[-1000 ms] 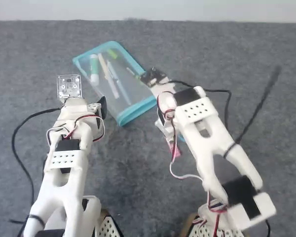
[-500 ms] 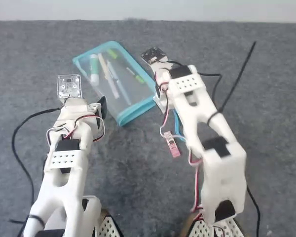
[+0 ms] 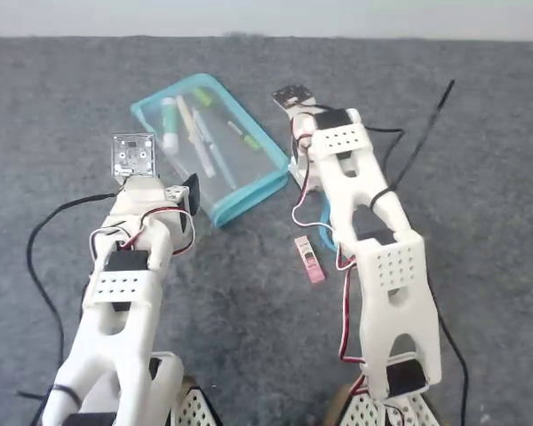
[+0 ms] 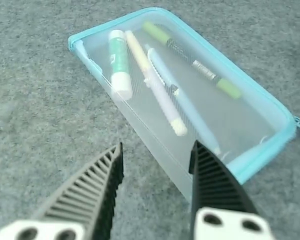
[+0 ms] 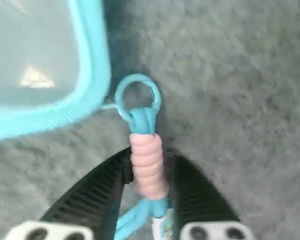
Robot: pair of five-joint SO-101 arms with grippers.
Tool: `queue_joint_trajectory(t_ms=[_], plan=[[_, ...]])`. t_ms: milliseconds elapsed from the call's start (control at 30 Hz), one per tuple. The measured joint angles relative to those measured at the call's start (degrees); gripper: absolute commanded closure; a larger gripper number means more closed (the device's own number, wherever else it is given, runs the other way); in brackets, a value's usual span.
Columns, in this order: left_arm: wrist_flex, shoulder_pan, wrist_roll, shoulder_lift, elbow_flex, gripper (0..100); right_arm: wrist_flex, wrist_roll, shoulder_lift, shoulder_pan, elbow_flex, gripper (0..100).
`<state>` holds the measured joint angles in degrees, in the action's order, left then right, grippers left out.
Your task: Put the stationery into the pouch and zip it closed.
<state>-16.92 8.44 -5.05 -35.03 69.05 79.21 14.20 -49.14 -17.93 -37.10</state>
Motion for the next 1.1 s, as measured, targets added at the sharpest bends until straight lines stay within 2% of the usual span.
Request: queue_joint_trajectory(t_ms=[200, 533, 700, 867, 1000, 1100], plan=[[0.0, 0.0, 0.0, 0.0, 0.09, 79, 5.54, -1.32, 4.22, 2.2, 0.0, 99.1], [0.0, 0.0, 1.32, 0.0, 0.09, 79, 16.0, -1.32, 22.95, 2.81, 0.0, 99.1], [-1.32, 0.0, 4.84, 0.0, 0.62, 71, 20.4, -1.32, 33.14, -0.18, 0.0, 99.1], [-14.15, -0.35, 5.27, -7.91, 0.35, 69, 21.1, -1.32, 40.88, -5.63, 1.14, 99.1], [-24.88, -0.44, 5.27, -21.89, 0.35, 69, 21.1, -1.32, 44.92, -7.38, 4.84, 99.1], [-29.1, -0.44, 5.27, -31.82, 0.35, 69, 21.1, -1.32, 48.26, -8.44, 6.86, 99.1]])
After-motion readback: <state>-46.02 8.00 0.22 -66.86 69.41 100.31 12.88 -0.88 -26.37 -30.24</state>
